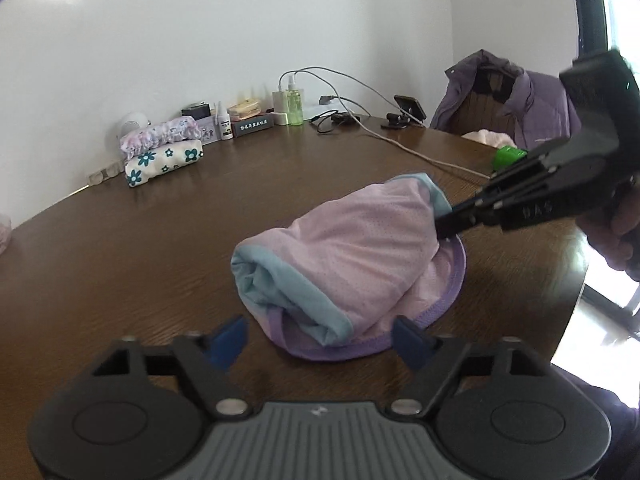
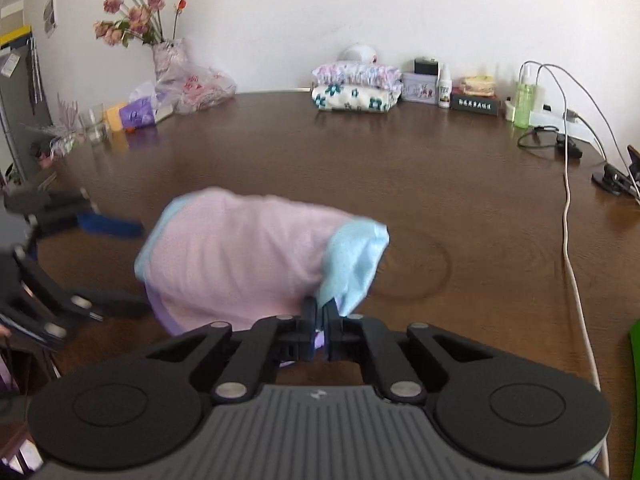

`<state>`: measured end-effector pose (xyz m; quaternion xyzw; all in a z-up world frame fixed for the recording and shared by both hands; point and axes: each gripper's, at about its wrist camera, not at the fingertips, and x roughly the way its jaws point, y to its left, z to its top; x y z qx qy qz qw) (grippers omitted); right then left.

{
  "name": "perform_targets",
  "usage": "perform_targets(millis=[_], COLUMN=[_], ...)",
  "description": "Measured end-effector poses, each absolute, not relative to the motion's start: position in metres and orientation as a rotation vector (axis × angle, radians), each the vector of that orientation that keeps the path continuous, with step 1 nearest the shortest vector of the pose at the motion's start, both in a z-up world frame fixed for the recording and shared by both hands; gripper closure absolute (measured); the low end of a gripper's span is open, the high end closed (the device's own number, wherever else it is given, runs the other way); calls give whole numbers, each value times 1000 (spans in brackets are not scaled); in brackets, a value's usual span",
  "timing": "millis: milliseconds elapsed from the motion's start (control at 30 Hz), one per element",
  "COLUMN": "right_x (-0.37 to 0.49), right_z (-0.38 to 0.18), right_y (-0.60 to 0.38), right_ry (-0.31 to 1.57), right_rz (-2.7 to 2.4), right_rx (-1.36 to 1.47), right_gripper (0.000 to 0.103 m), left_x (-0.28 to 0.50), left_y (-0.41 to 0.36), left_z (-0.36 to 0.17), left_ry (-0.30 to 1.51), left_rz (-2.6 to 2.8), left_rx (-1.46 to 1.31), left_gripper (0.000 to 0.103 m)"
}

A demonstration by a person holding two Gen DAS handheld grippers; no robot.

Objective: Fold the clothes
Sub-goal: 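Lift the pink garment with both grippers and shake it open in the air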

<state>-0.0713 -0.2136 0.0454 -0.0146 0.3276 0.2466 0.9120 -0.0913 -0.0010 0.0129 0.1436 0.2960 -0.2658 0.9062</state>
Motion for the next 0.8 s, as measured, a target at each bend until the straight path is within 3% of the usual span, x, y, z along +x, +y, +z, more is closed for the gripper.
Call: perform_targets(millis=[133,167,200,233,267,300,333,367,467,667,733,767,800], right_x=[-32,-15,0,14,20,21,19,12,-9,-20,-16,-12,-8], right_z=[85,87,86,85,84,84,82,79,64,41,40,39,37], right_y=[-226,-230,-230,-230,-231,-233,-235,-235,-232,-212,-209,-209,-209], right_ry=[582,577,589,600,603,595,592,599,637,610,631,647,669], right_rz=[497,461,413,365,334,323,324,333,357,396,451,476,496], right_rx=[214,248,239,228,212,194,177,156,105,-132,-155,-141,-122], right_gripper=[100,96,91,78,61,52,37,35,35,37,46,72,85], left_x=[-48,-36,-25,-13,-2,2,1,-1,-16,-40,-42,-40,-39], left_y=[7,11,16,20,25,31,36,39,30,-3,-7,-6,-4], left_z=[29,34,38,42,47,49,48,47,32,11,11,12,13], left_ry=[606,608,609,609,609,611,619,647,736,749,746,748,749], left_rz=[-475,-445,-415,-384,-353,-343,-333,-324,-338,-365,-364,-367,-371], left_rx=[96,33,-29,-91,-154,-202,-224,-215,-136,119,150,134,118], left_gripper=[86,85,80,74,57,42,37,33,32,37,45,69,101])
